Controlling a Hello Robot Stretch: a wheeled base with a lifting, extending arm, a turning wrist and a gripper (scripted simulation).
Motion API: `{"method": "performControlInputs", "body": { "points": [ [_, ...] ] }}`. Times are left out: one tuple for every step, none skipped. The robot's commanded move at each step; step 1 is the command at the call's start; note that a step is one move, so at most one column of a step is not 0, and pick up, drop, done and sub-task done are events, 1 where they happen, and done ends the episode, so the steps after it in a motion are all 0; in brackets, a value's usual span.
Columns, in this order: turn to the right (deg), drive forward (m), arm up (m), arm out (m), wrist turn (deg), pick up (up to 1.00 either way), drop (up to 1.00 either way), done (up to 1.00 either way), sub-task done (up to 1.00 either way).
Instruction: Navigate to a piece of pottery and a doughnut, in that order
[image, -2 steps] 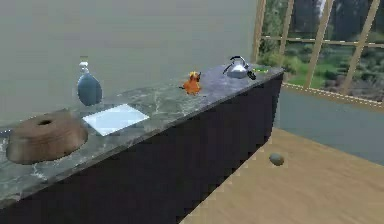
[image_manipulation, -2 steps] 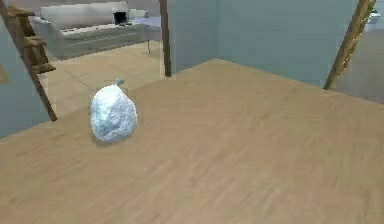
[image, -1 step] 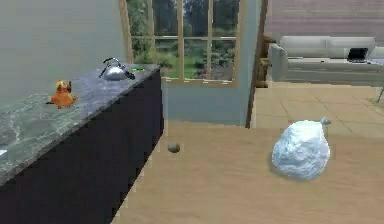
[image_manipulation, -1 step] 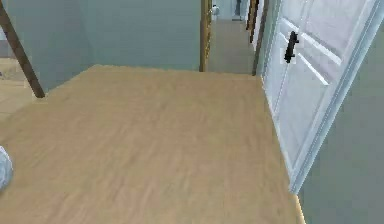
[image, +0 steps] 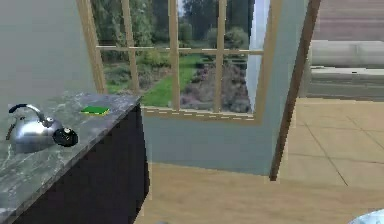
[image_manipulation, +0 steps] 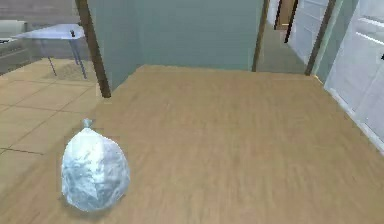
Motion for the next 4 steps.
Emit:
{"method": "performControlInputs", "body": {
  "points": [
    [30.0,0.0,0.0,0.0,0.0,0.0,0.0,0.0,0.0],
    [0.0,0.05,0.0,0.0,0.0,0.0,0.0,0.0,0.0],
    [-45.0,0.0,0.0,0.0,0.0,0.0,0.0,0.0,0.0],
    [-18.0,0.0,0.0,0.0,0.0,0.0,0.0,0.0,0.0]
  ]
}}
